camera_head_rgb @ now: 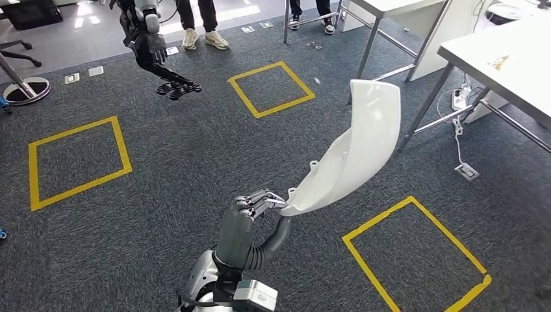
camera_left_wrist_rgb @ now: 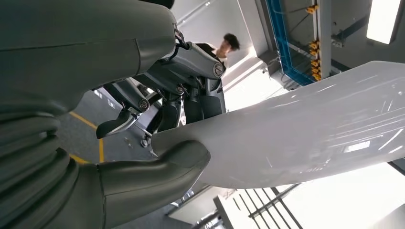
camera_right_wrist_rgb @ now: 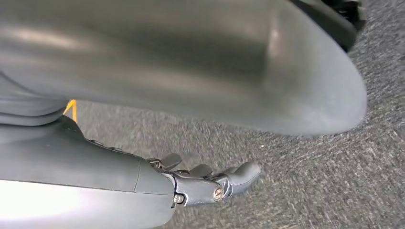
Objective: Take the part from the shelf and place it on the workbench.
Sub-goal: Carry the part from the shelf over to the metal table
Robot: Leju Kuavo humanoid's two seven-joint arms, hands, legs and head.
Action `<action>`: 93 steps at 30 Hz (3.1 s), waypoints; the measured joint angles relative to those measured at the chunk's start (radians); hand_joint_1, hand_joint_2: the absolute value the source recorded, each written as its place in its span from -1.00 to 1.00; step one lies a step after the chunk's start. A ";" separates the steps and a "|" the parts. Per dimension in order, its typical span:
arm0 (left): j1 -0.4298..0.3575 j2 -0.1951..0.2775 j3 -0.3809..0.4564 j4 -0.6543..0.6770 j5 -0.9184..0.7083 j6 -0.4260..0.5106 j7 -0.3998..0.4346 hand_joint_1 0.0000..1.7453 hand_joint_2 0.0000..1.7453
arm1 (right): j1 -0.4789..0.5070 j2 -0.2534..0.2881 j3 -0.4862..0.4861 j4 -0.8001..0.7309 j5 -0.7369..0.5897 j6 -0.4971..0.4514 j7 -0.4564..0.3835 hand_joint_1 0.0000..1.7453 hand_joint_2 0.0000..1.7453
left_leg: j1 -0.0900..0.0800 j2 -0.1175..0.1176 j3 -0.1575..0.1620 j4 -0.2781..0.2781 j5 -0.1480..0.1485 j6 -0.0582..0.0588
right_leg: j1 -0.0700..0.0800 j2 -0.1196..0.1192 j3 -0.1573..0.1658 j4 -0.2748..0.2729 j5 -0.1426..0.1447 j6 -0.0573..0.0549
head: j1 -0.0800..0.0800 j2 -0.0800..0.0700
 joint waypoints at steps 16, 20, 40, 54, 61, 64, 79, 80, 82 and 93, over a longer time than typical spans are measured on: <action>-0.016 0.004 -0.017 0.013 0.010 -0.041 -0.001 1.00 1.00 | 0.001 0.003 -0.011 0.000 -0.018 -0.002 0.055 -1.00 -1.00 | -0.009 0.017 -0.064 0.176 -0.113 -0.043 | 0.005 -0.035 0.081 -0.144 0.073 -0.056 | -0.004 0.000; -0.016 0.009 -0.017 0.025 0.011 -0.044 -0.001 1.00 1.00 | 0.005 0.003 -0.014 0.000 -0.017 -0.002 0.062 -1.00 -1.00 | -0.004 0.003 -0.091 0.221 -0.095 -0.044 | 0.004 0.020 0.079 -0.142 0.076 -0.053 | -0.005 0.000; -0.021 0.001 -0.018 0.037 0.012 -0.048 -0.001 1.00 1.00 | 0.003 0.002 -0.026 0.000 -0.016 0.002 0.068 -1.00 -1.00 | -0.014 0.093 0.013 -0.003 -0.015 -0.010 | 0.017 -0.087 0.076 -0.134 0.066 -0.025 | 0.006 0.000; -0.020 0.011 -0.019 0.046 0.011 -0.048 -0.004 1.00 1.00 | 0.000 0.008 -0.028 0.000 -0.024 0.000 0.039 -1.00 -1.00 | 0.013 -0.051 -0.015 0.034 -0.006 -0.049 | -0.004 0.064 0.076 -0.131 0.070 -0.031 | -0.002 0.000; -0.018 0.006 -0.023 0.048 -0.007 -0.048 0.001 1.00 1.00 | 0.003 0.008 -0.028 0.000 -0.014 0.000 0.052 -1.00 -1.00 | 0.008 -0.004 -0.006 0.004 0.005 -0.004 | -0.005 0.001 0.008 -0.015 0.008 0.005 | 0.008 0.000; -0.015 0.006 -0.022 0.052 -0.013 -0.048 0.009 1.00 1.00 | 0.002 0.008 -0.028 0.000 -0.013 0.000 0.049 -1.00 -1.00 | 0.003 0.038 -0.006 0.005 0.002 0.002 | -0.004 -0.023 -0.066 0.138 -0.046 0.007 | 0.010 0.000; -0.007 0.012 -0.021 0.043 -0.042 -0.062 0.023 1.00 1.00 | -0.001 0.008 -0.028 0.000 -0.010 -0.001 0.048 -1.00 -1.00 | 0.001 0.010 -0.107 0.264 -0.139 -0.051 | 0.002 -0.009 0.080 -0.143 0.075 -0.054 | 0.002 0.000; -0.005 0.013 -0.021 0.043 -0.044 -0.064 0.023 1.00 1.00 | 0.000 0.008 -0.028 0.000 -0.010 -0.001 0.047 -1.00 -1.00 | 0.001 0.008 -0.112 0.266 -0.126 -0.051 | 0.001 0.005 0.080 -0.143 0.075 -0.054 | 0.002 0.000; -0.005 0.014 -0.021 0.043 -0.046 -0.068 0.024 1.00 1.00 | 0.001 0.010 -0.028 0.000 -0.007 -0.001 0.040 -1.00 -1.00 | 0.003 0.001 -0.070 0.168 -0.055 -0.048 | 0.000 0.028 0.081 -0.139 0.074 -0.051 | 0.001 0.000; -0.007 0.009 -0.021 0.035 -0.056 -0.079 0.031 1.00 1.00 | 0.004 0.012 -0.027 0.000 0.002 0.000 0.056 -1.00 -1.00 | -0.001 -0.023 -0.011 0.005 0.006 -0.017 | 0.003 0.049 0.079 -0.144 0.078 -0.044 | 0.000 0.000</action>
